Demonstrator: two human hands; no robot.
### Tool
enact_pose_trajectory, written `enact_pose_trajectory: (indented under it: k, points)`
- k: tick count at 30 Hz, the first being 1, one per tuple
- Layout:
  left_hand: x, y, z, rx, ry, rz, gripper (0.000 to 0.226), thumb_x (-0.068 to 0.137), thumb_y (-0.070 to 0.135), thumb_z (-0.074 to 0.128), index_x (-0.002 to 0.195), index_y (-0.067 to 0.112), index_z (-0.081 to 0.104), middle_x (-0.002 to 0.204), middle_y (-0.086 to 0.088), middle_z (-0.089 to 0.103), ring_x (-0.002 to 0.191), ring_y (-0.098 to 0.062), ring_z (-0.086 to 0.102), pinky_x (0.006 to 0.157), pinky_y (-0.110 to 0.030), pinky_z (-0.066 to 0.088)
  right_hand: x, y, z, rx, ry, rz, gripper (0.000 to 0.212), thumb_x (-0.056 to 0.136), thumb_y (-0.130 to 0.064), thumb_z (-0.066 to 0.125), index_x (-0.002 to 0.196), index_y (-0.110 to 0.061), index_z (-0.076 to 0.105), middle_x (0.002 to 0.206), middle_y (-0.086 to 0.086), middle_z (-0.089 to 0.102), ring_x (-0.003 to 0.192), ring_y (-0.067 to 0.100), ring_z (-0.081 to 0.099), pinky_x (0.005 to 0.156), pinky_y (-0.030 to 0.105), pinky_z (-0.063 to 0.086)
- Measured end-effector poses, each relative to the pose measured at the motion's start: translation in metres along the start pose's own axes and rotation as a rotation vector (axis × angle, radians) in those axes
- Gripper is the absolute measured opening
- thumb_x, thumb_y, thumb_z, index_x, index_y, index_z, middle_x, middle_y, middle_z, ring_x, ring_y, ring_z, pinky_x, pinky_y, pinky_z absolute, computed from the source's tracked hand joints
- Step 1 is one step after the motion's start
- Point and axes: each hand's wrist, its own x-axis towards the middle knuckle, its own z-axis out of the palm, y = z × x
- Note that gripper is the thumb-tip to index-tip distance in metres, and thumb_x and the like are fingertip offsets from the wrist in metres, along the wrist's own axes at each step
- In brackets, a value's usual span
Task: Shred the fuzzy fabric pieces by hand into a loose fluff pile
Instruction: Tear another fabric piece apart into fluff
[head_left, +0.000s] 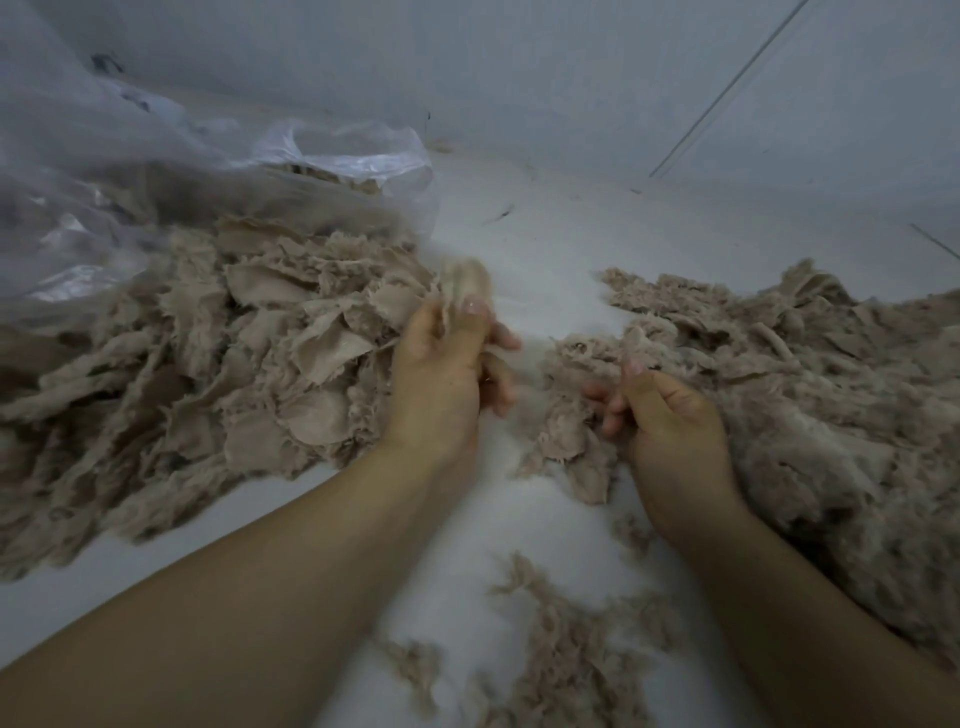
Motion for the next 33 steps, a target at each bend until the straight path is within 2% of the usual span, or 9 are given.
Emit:
enact_pose_trajectory:
  k: [3,8,11,13,16,21,24,28,33]
  points:
    - [-0.003,-0.011,0.001,0.181,-0.037,-0.035,0.036,0.092,0.01,0.064,0.122,0.016,0.044,0.109,-0.009,0.065,0.058,-0.018,0.059,0.046,-0.03,0.049,-0.001,0.0,0.0,0.039,-0.006,0.004,0.043,0.105,-0.023,0.044,0.067,-0.012,0.06,0.059,0.001,0.062,0.083,0.021,0.069,0.086,0.039,0.052]
    - [-0.009,-0.023,0.004,1.075,-0.23,0.132,0.02,0.077,0.038,0.078,0.084,0.025,0.064,0.085,0.006,0.057,0.065,-0.002,0.051,0.057,-0.021,0.039,-0.003,-0.005,0.003,0.075,-0.009,0.046,0.039,0.105,-0.021,0.042,0.078,-0.009,0.067,0.07,0.006,0.069,0.071,0.019,0.067,0.071,0.029,0.056]
    - [-0.014,-0.021,0.009,1.365,-0.424,0.229,0.023,0.078,0.038,0.074,0.079,0.022,0.058,0.077,0.013,0.045,0.073,-0.012,0.055,0.055,-0.024,0.039,-0.006,-0.007,0.004,0.044,-0.04,0.035,0.035,0.106,-0.017,0.04,0.088,-0.005,0.068,0.076,0.004,0.073,0.074,0.016,0.071,0.066,0.023,0.056]
    - [-0.018,-0.022,0.01,1.323,-0.45,0.3,0.008,0.085,0.024,0.067,0.081,0.018,0.063,0.072,0.014,0.046,0.073,-0.013,0.057,0.056,-0.027,0.042,-0.007,-0.008,0.004,-0.047,-0.099,0.025,0.035,0.106,-0.019,0.039,0.095,-0.008,0.071,0.086,0.004,0.076,0.081,0.016,0.072,0.07,0.023,0.056]
    - [-0.019,-0.023,0.008,0.901,-0.379,0.252,0.016,0.089,0.007,0.066,0.074,0.01,0.068,0.062,0.018,0.057,0.061,0.004,0.055,0.06,-0.015,0.042,-0.009,-0.01,0.004,-0.184,-0.163,-0.004,0.038,0.106,-0.021,0.04,0.097,-0.013,0.075,0.088,0.002,0.077,0.083,0.01,0.073,0.069,0.014,0.053]
    - [-0.019,-0.016,0.008,0.464,-0.283,0.073,0.026,0.094,0.005,0.059,0.071,0.016,0.063,0.05,0.01,0.052,0.047,-0.006,0.046,0.047,-0.018,0.041,-0.01,-0.012,0.004,-0.268,-0.143,-0.029,0.037,0.102,-0.02,0.05,0.07,-0.007,0.063,0.055,0.004,0.062,0.052,0.011,0.056,0.056,0.016,0.046]
    - [-0.016,-0.018,0.007,0.374,-0.213,0.021,0.028,0.097,0.004,0.053,0.072,0.015,0.059,0.05,0.007,0.053,0.045,-0.007,0.048,0.044,-0.018,0.041,-0.008,-0.011,0.004,-0.214,-0.153,0.002,0.025,0.097,-0.015,0.058,0.075,-0.006,0.064,0.064,0.009,0.06,0.057,0.015,0.052,0.055,0.025,0.045]
    - [-0.012,-0.02,0.006,0.358,-0.109,0.022,0.03,0.099,0.005,0.051,0.071,0.015,0.057,0.052,0.004,0.052,0.046,-0.007,0.045,0.047,-0.022,0.039,-0.007,-0.011,0.002,-0.233,-0.126,-0.007,0.029,0.097,-0.019,0.059,0.069,-0.012,0.059,0.047,-0.006,0.052,0.04,0.011,0.039,0.039,0.023,0.036]
    - [-0.014,-0.017,0.008,0.357,-0.169,-0.033,0.024,0.097,0.011,0.057,0.073,0.013,0.058,0.058,-0.003,0.058,0.056,-0.012,0.053,0.058,-0.025,0.044,-0.007,-0.01,0.0,-0.171,-0.077,-0.012,0.023,0.095,-0.021,0.061,0.075,-0.01,0.065,0.059,0.006,0.06,0.048,0.02,0.048,0.042,0.027,0.043]
